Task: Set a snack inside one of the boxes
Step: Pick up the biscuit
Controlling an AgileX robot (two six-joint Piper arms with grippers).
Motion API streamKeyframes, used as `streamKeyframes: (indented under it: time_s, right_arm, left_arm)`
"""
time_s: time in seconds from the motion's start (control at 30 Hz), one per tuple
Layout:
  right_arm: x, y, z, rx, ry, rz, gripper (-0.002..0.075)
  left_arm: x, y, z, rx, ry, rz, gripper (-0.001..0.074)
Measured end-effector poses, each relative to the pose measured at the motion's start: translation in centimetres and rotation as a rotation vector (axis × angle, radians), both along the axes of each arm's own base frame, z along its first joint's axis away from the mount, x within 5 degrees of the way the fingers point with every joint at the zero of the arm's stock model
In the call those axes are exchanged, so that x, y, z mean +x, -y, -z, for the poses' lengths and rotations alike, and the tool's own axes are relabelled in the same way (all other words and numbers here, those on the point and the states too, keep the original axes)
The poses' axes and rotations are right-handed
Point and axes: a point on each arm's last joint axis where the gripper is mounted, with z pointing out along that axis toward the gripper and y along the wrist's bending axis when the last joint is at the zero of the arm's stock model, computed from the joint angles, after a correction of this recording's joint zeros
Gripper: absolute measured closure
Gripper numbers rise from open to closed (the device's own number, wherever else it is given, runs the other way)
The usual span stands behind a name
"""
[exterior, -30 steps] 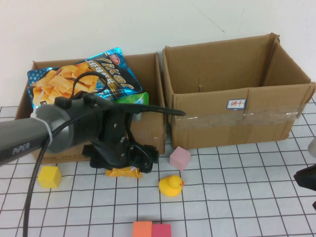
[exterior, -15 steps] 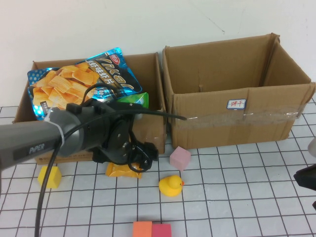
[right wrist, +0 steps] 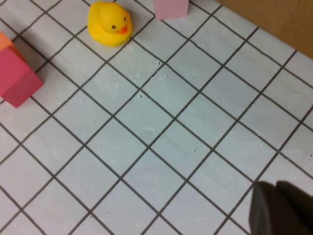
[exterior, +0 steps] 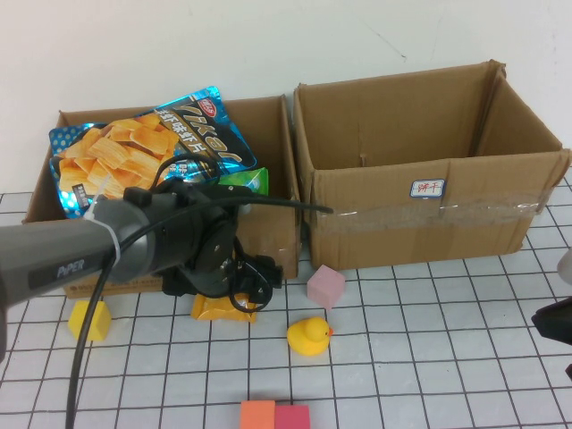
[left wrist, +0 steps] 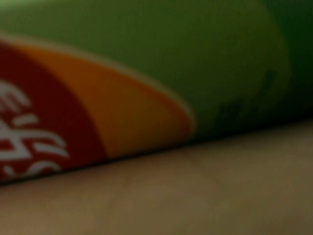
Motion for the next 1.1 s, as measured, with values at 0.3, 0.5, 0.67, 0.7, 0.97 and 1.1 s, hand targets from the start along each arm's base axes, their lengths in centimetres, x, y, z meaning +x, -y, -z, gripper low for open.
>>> streamKeyframes:
  time_s: [0.3,0.5,0.67,0.7,0.97,1.1]
  right_arm:
    - [0.0,0.0,0.0,0.0,0.0,0.0,0.0727]
    - [0.0,0.0,0.0,0.0,0.0,0.0,0.0727]
    - [0.0,0.0,0.0,0.0,0.0,0.0,0.0727]
    - [0.0,0.0,0.0,0.0,0.0,0.0,0.0727]
    - [0.0,0.0,0.0,0.008,-0.001,0.003,0.0727]
    - [0.0,0.0,0.0,0.008,-0.001,0.003,0.0727]
  left_arm:
    - [-0.3,0.1,0.1,-0.015,-0.039,-0.012,0.0042]
    - [-0.5,0.6,-0.3,-0.023,-0.024,0.005,0.0106]
    - [-1.1,0.8,-1.5,-0.031,-0.007,0.006,0.016]
    - [-1.2,0.8,-2.0,-0.036,0.001,0.006,0.0164]
    - [-2.1,0.3,-6.0,-0.057,0.089,0.014,0.017]
    - [-3.2,0.9,-7.5,-0.021,0.121,0.057,0.017]
